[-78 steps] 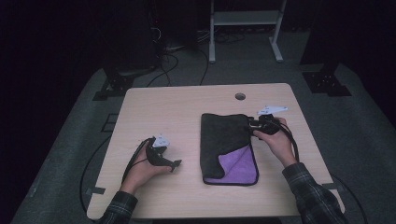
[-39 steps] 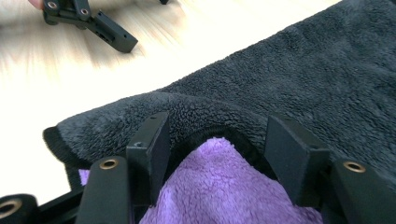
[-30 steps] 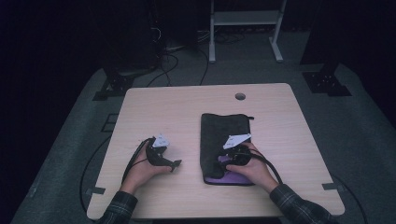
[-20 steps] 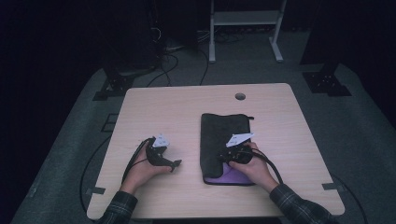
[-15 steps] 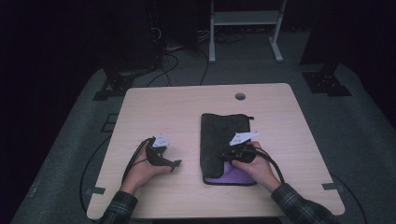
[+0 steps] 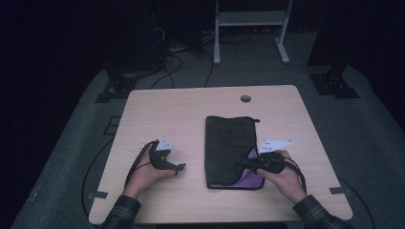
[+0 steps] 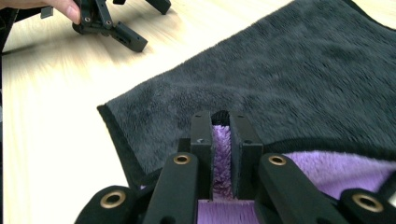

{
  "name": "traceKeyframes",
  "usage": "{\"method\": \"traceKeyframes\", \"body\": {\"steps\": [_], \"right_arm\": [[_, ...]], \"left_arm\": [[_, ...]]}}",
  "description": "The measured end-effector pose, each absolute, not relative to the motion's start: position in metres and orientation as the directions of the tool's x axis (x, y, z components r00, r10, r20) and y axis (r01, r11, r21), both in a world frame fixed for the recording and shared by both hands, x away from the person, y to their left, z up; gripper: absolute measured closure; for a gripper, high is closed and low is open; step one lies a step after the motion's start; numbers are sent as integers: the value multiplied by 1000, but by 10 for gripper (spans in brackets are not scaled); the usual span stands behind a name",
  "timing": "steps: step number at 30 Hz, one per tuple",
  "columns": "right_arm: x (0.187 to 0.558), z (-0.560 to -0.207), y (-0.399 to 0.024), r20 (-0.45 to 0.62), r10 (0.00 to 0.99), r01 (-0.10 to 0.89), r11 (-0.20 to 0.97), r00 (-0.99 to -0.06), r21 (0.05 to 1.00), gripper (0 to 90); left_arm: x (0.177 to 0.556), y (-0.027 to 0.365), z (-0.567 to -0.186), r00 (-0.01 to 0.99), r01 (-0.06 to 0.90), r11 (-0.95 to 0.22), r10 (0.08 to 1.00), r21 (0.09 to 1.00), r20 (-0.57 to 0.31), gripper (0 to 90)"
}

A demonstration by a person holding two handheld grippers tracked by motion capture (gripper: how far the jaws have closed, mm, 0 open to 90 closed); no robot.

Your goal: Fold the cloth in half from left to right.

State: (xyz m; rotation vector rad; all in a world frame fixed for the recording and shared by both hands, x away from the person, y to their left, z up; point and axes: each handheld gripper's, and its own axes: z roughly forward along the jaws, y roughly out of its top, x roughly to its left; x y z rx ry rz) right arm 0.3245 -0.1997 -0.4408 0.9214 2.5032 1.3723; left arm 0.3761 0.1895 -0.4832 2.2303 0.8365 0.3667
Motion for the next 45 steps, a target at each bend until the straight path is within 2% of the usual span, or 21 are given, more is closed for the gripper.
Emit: {"method": "traceKeyframes", "body": {"steps": [5, 15, 20, 22, 26, 31, 45], "right_arm": [[314, -447, -211, 165, 591, 463, 398, -790, 792, 807], [301, -460, -225, 89, 622, 487, 508, -778, 710, 720], [295, -461, -238, 86, 631, 500, 516, -771, 695, 687], [292, -461, -244, 85, 636, 500, 509, -767, 701, 655], [289, -457, -258, 86, 655, 485, 458, -751, 745, 524], [297, -453, -266, 71, 690, 471, 411, -720, 780, 442], [342, -450, -264, 41, 720, 453, 390, -693, 801, 409]], "left_arm": [[376, 189, -483, 749, 458, -533, 663, 712, 15, 0], [376, 189, -483, 747, 458, -532, 664, 712, 16, 0], [376, 189, -483, 744, 461, -530, 668, 712, 15, 0], [375, 189, -483, 742, 462, -528, 670, 712, 15, 0], [375, 189, -483, 742, 462, -528, 670, 712, 15, 0], [375, 189, -483, 742, 463, -528, 670, 712, 15, 0], [376, 189, -483, 741, 462, -526, 671, 714, 16, 0]]}}
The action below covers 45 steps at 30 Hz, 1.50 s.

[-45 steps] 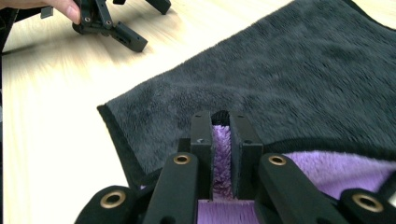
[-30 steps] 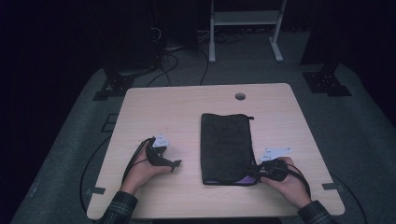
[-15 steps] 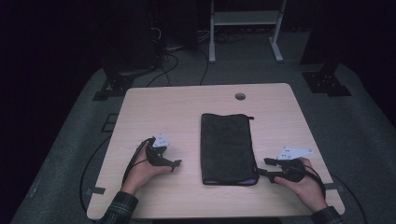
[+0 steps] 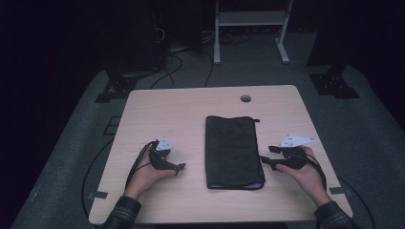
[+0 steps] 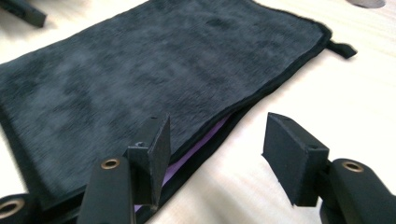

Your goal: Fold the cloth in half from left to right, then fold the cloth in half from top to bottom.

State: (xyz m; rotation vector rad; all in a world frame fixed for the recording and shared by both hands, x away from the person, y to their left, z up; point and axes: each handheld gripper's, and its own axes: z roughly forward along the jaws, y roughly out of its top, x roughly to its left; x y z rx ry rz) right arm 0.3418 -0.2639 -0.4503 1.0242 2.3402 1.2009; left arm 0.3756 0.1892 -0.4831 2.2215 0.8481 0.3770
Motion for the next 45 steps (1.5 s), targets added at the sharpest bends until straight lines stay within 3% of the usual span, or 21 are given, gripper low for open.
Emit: {"method": "traceKeyframes", "body": {"steps": [4, 8, 14, 33, 45], "right_arm": [[357, -447, -264, 57, 725, 460, 372, -687, 806, 408], [372, -445, -263, 75, 731, 471, 353, -678, 809, 404], [391, -442, -261, 73, 739, 475, 351, -670, 807, 405], [450, -435, -248, 60, 743, 475, 362, -667, 802, 401], [494, -448, -234, 61, 763, 501, 360, -643, 787, 403]], "left_arm": [[377, 190, -482, 725, 459, -498, 688, 735, 14, 88], [381, 190, -477, 717, 476, -486, 697, 733, -4, 251], [392, 180, -470, 735, 472, -484, 678, 736, -25, 323], [459, 118, -432, 775, 398, -489, 632, 776, 0, 413], [506, 91, -442, 745, 442, -479, 667, 758, -13, 399]]}}
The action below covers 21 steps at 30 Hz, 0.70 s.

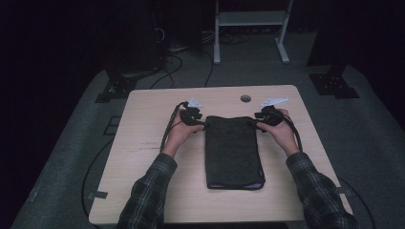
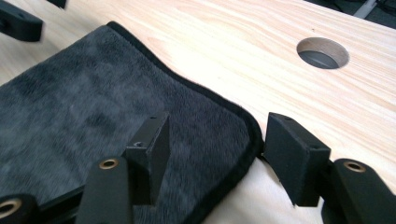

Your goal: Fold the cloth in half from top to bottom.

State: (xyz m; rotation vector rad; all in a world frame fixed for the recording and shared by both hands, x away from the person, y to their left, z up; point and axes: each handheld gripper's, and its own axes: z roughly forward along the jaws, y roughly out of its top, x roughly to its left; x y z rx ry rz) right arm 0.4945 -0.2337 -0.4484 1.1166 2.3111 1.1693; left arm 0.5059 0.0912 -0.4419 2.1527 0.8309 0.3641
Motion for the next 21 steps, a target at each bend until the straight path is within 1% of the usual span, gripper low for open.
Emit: {"method": "traceKeyframes", "body": {"steps": [2, 3, 6, 10, 14, 17, 18, 21], "right_arm": [[499, -452, -231, 68, 767, 498, 343, -638, 797, 403], [502, -454, -230, 69, 767, 505, 349, -638, 790, 387], [509, -459, -226, 61, 772, 518, 364, -633, 774, 382], [514, -464, -224, 58, 773, 519, 367, -632, 772, 381], [517, -473, -223, 51, 771, 534, 389, -634, 751, 378], [518, -478, -221, 43, 757, 523, 407, -652, 749, 369], [517, -478, -220, 41, 757, 523, 410, -652, 748, 369], [517, -479, -221, 28, 748, 510, 423, -663, 749, 383]], "left_arm": [[512, 89, -446, 735, 449, -467, 678, 762, -18, 401], [514, 88, -447, 729, 456, -460, 684, 762, -23, 402], [520, 86, -453, 719, 464, -453, 694, 761, -25, 405], [526, 85, -458, 714, 472, -467, 700, 747, -14, 417], [529, 85, -464, 707, 498, -458, 706, 736, -39, 469], [530, 85, -468, 715, 510, -470, 697, 721, -52, 514], [530, 84, -470, 714, 521, -462, 697, 718, -69, 527], [530, 84, -471, 719, 524, -459, 691, 718, -83, 584]]}}
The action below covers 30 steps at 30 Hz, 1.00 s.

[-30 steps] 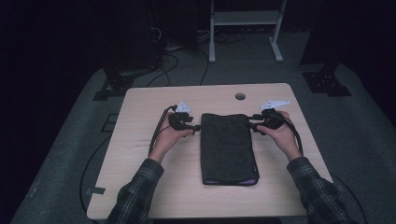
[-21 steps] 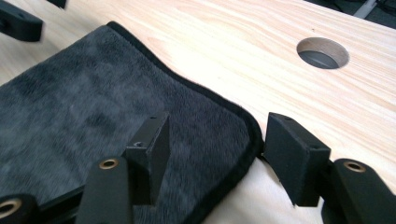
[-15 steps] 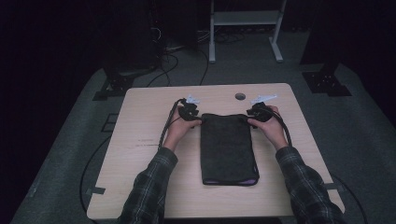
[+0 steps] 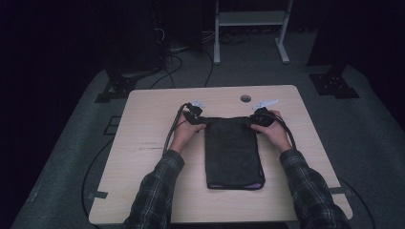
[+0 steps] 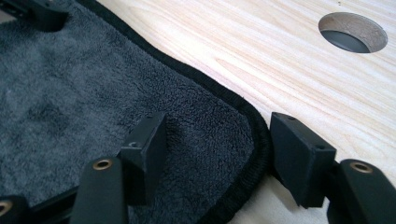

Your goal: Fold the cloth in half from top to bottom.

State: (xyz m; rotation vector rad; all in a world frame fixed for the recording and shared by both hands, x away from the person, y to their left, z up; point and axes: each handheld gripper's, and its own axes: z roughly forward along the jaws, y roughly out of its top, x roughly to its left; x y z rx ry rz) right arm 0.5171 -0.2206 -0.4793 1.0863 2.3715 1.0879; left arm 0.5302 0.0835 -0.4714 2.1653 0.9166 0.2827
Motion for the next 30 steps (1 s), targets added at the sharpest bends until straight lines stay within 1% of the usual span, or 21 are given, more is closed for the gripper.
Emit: {"method": "traceKeyframes", "body": {"steps": [2, 7, 9, 12, 17, 21, 30], "right_arm": [[517, -479, -221, 28, 744, 507, 426, -667, 750, 411], [513, -476, -217, 39, 728, 510, 441, -685, 738, 625], [512, -475, -215, 40, 724, 511, 446, -689, 734, 693], [510, -474, -212, 50, 729, 526, 442, -683, 727, 752], [507, -471, -207, 45, 747, 547, 443, -663, 710, 778], [506, -463, -208, 52, 747, 538, 426, -663, 727, 781], [489, -433, -218, 73, 720, 477, 377, -690, 794, 779]], "left_arm": [[530, 83, -471, 723, 526, -467, 686, 711, -84, 620], [527, 79, -469, 728, 530, -476, 680, 702, -89, 741], [527, 78, -469, 731, 529, -481, 677, 700, -87, 771], [526, 77, -469, 728, 533, -478, 680, 698, -91, 808], [523, 78, -466, 715, 548, -460, 691, 699, -106, 835], [521, 84, -457, 714, 547, -417, 686, 726, -144, 836], [504, 90, -422, 772, 454, -393, 622, 800, -132, 836]]}}
